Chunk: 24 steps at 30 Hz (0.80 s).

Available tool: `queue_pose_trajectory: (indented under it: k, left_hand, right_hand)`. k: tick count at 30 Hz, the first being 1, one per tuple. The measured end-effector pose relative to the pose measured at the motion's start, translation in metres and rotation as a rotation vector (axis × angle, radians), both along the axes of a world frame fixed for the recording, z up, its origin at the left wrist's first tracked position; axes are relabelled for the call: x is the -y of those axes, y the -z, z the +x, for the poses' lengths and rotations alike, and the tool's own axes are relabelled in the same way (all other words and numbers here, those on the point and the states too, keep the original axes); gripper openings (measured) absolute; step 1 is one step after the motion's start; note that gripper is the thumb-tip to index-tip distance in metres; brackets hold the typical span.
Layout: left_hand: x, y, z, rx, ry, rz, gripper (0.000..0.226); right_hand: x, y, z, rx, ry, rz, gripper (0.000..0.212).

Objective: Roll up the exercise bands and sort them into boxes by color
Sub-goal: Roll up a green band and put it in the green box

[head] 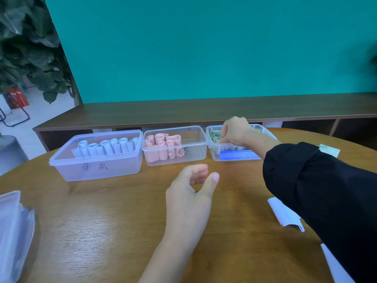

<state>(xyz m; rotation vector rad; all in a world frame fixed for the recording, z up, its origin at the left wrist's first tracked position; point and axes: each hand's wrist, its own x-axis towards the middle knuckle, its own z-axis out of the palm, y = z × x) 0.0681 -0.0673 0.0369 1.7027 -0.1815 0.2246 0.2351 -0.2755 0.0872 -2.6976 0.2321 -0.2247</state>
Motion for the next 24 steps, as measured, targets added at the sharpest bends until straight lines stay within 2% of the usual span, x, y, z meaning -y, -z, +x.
queue_pose_trajectory:
  k: [2, 11, 19, 24]
  left_hand:
    - [0.0, 0.001, 0.0, 0.003, -0.005, 0.007, 0.02]
    - [-0.001, 0.002, 0.0, 0.008, 0.003, 0.057, 0.023]
    - [-0.002, 0.004, 0.002, 0.022, -0.017, 0.074, 0.022]
    - [-0.004, 0.005, 0.003, 0.018, -0.026, 0.095, 0.022]
  right_hand:
    - [-0.001, -0.001, 0.001, 0.002, -0.013, -0.021, 0.023]
    - [0.007, -0.004, -0.002, -0.02, -0.105, -0.083, 0.017]
    - [0.011, -0.009, -0.005, -0.038, -0.134, -0.045, 0.016]
    - [0.012, -0.008, -0.007, -0.034, -0.09, -0.028, 0.023]
